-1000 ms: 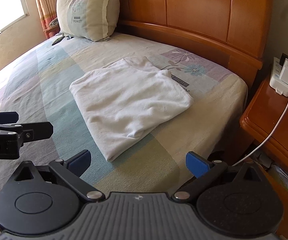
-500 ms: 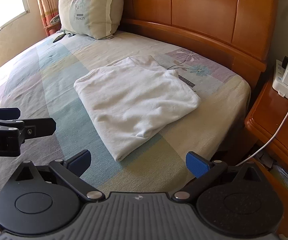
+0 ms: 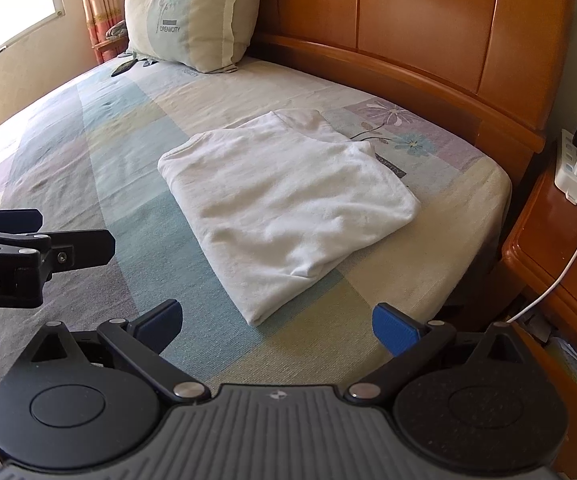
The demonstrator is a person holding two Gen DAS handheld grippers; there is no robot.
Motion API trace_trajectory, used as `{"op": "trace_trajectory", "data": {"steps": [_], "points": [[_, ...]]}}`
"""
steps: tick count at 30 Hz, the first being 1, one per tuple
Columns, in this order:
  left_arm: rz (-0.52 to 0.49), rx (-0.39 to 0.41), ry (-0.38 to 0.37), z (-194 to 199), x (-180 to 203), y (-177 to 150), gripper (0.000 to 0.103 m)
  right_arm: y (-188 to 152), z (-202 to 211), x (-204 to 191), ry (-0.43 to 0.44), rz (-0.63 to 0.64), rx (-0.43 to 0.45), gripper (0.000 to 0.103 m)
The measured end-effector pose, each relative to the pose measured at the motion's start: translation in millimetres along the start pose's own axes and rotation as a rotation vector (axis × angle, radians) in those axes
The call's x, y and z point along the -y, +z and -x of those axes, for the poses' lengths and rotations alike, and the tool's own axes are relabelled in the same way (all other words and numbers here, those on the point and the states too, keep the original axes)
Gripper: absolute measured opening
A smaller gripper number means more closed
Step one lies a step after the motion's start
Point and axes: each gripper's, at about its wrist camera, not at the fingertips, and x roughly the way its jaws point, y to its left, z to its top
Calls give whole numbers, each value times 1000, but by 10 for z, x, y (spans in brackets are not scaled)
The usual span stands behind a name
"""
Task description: Fold clothes
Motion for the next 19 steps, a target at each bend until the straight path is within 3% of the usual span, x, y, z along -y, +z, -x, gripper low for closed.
{"op": "trace_trajectory", "data": {"steps": [19], "points": [[1,3,0,9,-12,-3,102,2,-48,-67,11,23,-16,103]]}}
